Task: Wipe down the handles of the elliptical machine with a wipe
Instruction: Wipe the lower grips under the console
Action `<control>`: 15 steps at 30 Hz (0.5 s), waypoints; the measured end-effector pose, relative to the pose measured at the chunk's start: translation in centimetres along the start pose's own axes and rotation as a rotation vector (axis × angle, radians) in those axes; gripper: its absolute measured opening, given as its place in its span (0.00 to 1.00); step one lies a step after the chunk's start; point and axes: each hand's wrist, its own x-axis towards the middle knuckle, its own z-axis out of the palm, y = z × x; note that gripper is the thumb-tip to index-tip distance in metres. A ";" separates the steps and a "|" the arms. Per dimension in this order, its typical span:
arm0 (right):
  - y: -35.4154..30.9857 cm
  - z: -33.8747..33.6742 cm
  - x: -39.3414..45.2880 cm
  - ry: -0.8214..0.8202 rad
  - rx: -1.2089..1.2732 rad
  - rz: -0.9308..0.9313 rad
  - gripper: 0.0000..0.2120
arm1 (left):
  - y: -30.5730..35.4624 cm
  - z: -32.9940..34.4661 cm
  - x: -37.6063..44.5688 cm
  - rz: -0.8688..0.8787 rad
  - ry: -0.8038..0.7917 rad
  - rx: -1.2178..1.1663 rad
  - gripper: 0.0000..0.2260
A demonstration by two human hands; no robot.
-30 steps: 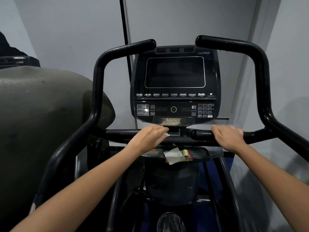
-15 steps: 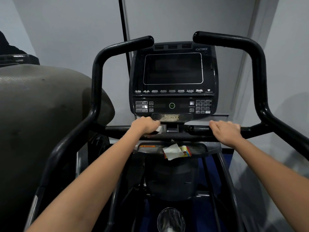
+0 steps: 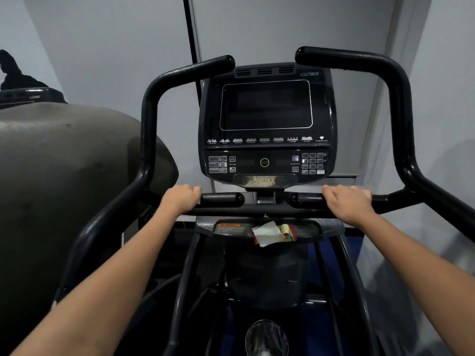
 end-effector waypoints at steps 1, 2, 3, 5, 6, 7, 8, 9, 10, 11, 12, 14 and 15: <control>0.0 -0.1 0.1 -0.002 -0.006 -0.001 0.25 | 1.1 -0.6 0.2 0.033 -0.010 0.022 0.11; 0.0 -0.1 0.1 -0.007 -0.012 -0.001 0.25 | 2.4 -1.2 0.3 0.064 -0.002 0.032 0.11; 0.0 -0.1 0.2 -0.011 -0.016 0.000 0.25 | 3.7 -1.5 0.3 0.087 0.026 0.036 0.11; 0.1 0.0 0.1 -0.013 -0.014 0.006 0.25 | 6.8 -2.0 -0.5 0.106 0.167 0.023 0.11; 0.1 0.1 0.1 -0.015 -0.013 0.008 0.25 | 8.1 -1.9 -1.0 0.114 0.284 -0.028 0.10; 0.1 0.1 0.1 -0.016 -0.012 0.009 0.25 | 9.0 -1.6 -1.7 0.126 0.393 -0.114 0.11; 0.2 0.1 0.1 -0.015 -0.008 0.008 0.25 | 9.5 -1.2 -2.4 0.141 0.479 -0.220 0.13; 0.2 0.1 0.2 -0.014 -0.003 0.005 0.25 | 9.5 -0.4 -2.9 0.177 0.555 -0.321 0.14; 0.3 0.1 0.1 -0.010 0.001 0.001 0.25 | 9.1 0.6 -3.3 0.230 0.606 -0.367 0.13; 0.3 0.1 0.1 -0.003 0.003 -0.004 0.25 | 8.1 1.7 -3.5 0.269 0.627 -0.368 0.13; 0.3 0.0 0.1 0.004 0.004 -0.009 0.25 | 6.7 2.6 -3.5 0.286 0.619 -0.349 0.14; 0.4 0.0 0.1 0.005 -0.001 -0.016 0.25 | 3.4 3.7 -3.3 0.235 0.581 -0.344 0.16; 0.4 0.0 0.1 0.002 -0.002 -0.019 0.25 | 2.0 3.9 -3.2 0.176 0.567 -0.360 0.18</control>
